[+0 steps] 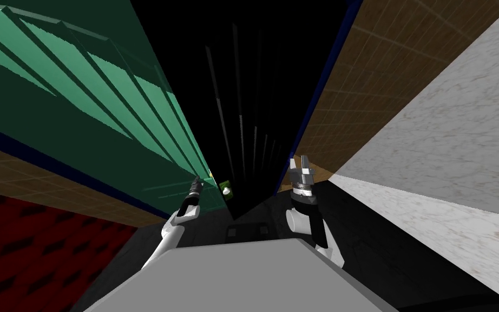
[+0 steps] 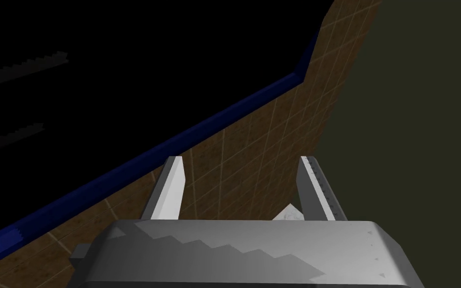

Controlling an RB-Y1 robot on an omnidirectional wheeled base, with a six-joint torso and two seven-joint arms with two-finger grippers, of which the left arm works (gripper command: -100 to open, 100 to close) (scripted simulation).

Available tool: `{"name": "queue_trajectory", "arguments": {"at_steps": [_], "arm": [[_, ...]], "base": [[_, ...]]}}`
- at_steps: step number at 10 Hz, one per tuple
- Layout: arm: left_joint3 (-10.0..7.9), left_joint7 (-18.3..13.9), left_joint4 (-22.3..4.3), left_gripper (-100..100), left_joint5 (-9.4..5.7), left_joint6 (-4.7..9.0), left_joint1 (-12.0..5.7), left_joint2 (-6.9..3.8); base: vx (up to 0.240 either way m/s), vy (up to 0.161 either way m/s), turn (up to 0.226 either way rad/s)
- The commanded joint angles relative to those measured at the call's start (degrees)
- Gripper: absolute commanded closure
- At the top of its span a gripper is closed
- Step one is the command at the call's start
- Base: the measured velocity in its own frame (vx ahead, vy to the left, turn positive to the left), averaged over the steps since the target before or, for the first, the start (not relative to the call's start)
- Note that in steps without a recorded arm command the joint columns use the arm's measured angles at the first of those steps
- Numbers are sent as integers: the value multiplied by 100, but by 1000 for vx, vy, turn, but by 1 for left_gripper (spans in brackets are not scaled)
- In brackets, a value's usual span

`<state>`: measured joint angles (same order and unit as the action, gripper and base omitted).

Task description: Pull the door open

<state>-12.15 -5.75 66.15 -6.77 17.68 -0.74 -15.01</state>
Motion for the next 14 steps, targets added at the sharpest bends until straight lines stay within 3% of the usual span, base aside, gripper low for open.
{"name": "queue_trajectory", "arguments": {"at_steps": [1, 2, 3, 8, 9, 11, 14], "arm": [[137, -1, 85, -100, 8, -20, -112, 152], [77, 6, 30, -100, 8, 11, -72, 100], [77, 6, 30, 100, 8, 11, -72, 100], [77, 6, 30, 100, 8, 11, -72, 100], [-53, 3, -2, -100, -7, 8, 44, -32], [-125, 0, -16, -100, -16, 7, 112, -104], [-254, -11, -27, -100, -35, 8, 248, -229]], "base": [[230, -107, -215], [108, -50, -40], [-15, 6, 41], [-22, 11, 1], [-130, 74, 163], [-184, 100, 104], [-210, -37, 78]]}}
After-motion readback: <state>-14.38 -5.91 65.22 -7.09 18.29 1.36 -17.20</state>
